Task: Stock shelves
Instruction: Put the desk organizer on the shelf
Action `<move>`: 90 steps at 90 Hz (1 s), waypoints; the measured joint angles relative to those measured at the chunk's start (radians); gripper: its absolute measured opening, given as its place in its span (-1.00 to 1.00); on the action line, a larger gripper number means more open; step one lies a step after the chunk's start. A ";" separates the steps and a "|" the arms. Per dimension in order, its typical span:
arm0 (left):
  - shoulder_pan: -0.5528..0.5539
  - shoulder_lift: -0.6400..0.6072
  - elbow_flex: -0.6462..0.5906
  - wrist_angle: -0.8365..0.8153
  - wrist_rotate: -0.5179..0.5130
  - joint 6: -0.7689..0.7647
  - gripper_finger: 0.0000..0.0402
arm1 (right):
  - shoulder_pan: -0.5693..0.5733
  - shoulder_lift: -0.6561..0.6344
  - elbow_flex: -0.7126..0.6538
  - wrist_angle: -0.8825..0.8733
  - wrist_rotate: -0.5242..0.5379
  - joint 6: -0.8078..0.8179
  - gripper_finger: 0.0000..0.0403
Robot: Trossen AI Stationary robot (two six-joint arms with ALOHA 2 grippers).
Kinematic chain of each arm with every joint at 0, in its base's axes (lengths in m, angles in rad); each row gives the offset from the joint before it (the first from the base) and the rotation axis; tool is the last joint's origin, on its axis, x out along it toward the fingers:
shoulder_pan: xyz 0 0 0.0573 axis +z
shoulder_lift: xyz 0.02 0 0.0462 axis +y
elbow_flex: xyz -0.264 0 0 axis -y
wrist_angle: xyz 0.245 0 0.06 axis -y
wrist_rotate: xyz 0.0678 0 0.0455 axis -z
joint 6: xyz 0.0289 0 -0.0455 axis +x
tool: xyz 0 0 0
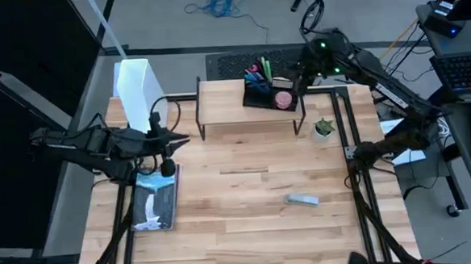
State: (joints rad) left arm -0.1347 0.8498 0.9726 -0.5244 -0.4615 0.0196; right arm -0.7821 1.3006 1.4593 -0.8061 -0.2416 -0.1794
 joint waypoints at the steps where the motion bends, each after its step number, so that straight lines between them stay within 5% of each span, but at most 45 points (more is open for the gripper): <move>1: 0.005 0.003 0.000 0.012 -0.003 0.006 -0.81 | 0.003 -0.004 0.000 -0.005 0.000 0.009 -0.30; 20: 0.143 0.084 0.001 0.190 -0.016 0.120 -0.81 | 0.062 -0.087 -0.075 -0.018 0.012 0.132 -0.30; 36: 0.349 0.225 0.013 0.261 0.196 0.127 -0.81 | 0.070 -0.195 -0.295 0.140 0.101 0.172 -0.30; 53: 0.522 0.418 0.130 0.263 0.292 0.205 -0.81 | 0.071 -0.308 -0.494 0.334 0.237 0.171 -0.30; 90: 0.659 0.795 0.315 0.343 0.362 0.301 -0.81 | 0.071 -0.435 -0.682 0.370 0.513 0.248 -0.30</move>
State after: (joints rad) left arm 0.5244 1.6445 1.2874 -0.1815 -0.0997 0.3208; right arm -0.7113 0.8651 0.7774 -0.4361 0.2710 0.0682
